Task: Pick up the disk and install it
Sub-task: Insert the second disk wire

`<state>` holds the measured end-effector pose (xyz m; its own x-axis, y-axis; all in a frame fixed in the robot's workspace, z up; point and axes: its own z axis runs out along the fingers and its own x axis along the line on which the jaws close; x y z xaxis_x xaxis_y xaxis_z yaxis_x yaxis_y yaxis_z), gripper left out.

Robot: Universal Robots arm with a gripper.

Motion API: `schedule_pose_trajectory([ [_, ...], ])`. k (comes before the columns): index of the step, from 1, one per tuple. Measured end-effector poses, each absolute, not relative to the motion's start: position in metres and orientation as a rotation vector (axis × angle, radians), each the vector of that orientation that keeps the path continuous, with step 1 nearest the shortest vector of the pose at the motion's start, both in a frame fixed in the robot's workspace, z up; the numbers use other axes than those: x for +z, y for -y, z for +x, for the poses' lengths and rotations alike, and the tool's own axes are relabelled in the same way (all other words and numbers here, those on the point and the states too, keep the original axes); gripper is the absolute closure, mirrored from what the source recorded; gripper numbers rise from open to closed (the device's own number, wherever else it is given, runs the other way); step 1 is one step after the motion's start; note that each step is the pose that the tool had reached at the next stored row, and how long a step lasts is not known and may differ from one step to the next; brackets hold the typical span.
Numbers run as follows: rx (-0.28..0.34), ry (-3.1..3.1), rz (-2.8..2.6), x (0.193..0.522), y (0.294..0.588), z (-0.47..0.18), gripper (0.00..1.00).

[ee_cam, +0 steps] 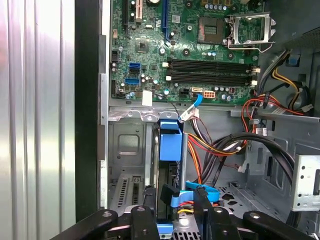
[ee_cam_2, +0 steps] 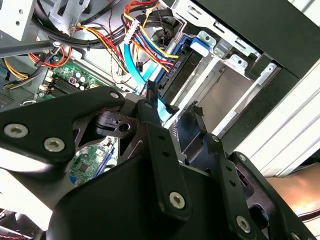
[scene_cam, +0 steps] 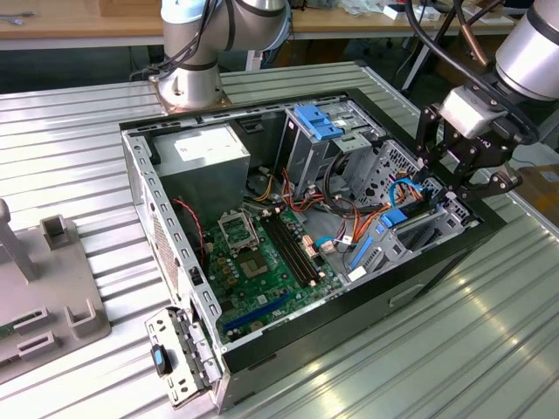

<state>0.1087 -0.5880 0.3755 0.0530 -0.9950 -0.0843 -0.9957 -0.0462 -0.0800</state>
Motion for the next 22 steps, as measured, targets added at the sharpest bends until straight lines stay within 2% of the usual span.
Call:
schedule_pose_trajectory([
  [2,0.009,-2.085,-2.192,0.3755,0.5880,0.1087,0.58],
  [3,0.009,-2.085,-2.192,0.3755,0.5880,0.1087,0.65],
  [4,0.009,-2.085,-2.192,0.3755,0.5880,0.1087,0.65],
  [6,0.009,-2.085,-2.192,0.3755,0.5880,0.1087,0.77],
  [7,0.009,-2.085,-2.192,0.3755,0.5880,0.1087,0.79],
  [12,0.009,-2.085,-2.192,0.3755,0.5880,0.1087,0.79],
  [14,0.008,-2.086,-2.192,0.3755,0.5880,0.1087,0.84],
  [22,0.008,-2.086,-2.192,0.3755,0.5880,0.1087,0.84],
])
